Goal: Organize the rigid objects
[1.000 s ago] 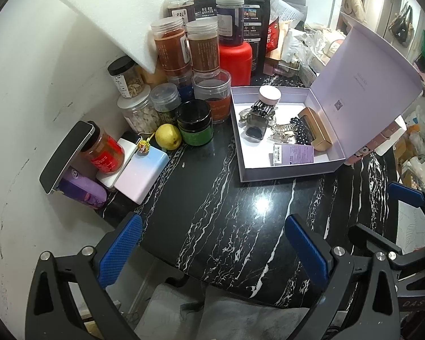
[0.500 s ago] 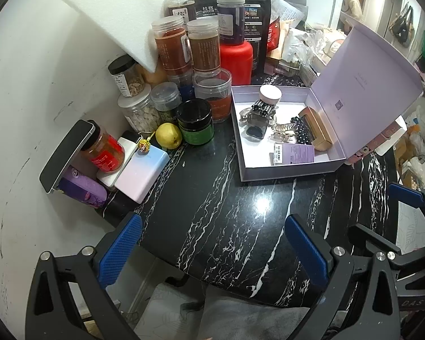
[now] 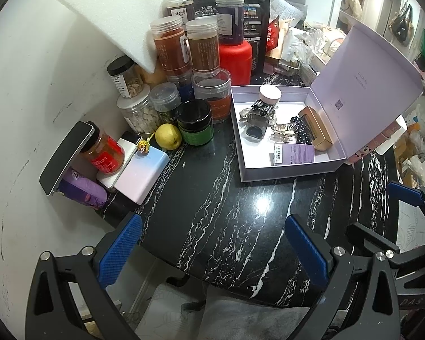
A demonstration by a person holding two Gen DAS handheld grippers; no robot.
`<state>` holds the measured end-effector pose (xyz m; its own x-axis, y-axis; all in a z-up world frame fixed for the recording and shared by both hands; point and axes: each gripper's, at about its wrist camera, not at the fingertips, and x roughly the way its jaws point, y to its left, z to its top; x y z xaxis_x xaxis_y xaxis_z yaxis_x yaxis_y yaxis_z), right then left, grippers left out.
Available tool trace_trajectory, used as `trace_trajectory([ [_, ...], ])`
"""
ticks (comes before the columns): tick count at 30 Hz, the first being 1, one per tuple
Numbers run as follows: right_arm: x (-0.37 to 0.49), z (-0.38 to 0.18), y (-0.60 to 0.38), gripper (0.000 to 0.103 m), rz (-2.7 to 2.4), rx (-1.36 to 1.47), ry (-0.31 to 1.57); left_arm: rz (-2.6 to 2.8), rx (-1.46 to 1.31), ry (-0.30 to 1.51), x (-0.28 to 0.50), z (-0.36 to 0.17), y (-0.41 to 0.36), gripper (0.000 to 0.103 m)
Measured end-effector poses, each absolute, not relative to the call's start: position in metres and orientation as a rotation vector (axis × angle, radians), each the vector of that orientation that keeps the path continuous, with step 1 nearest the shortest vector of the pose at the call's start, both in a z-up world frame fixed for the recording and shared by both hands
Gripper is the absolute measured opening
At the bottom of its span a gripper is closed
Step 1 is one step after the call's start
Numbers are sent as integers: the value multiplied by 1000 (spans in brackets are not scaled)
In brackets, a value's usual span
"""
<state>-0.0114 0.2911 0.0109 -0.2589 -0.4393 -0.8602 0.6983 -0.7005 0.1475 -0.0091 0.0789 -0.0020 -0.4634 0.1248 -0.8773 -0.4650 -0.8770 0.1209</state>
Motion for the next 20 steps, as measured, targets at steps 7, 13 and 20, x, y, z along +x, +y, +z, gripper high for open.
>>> trace_trajectory([
  [7,-14,11,291,100,-2018,1264,340,2362,-1379,505,-10,-3,82,103],
  [13,-15,10,292,100,-2017,1264,341,2358,-1383,507,-11,-4,83,103],
  [20,-17,7,293,100,-2017,1271,338,2327,-1406,489,-13,-10,84,103],
])
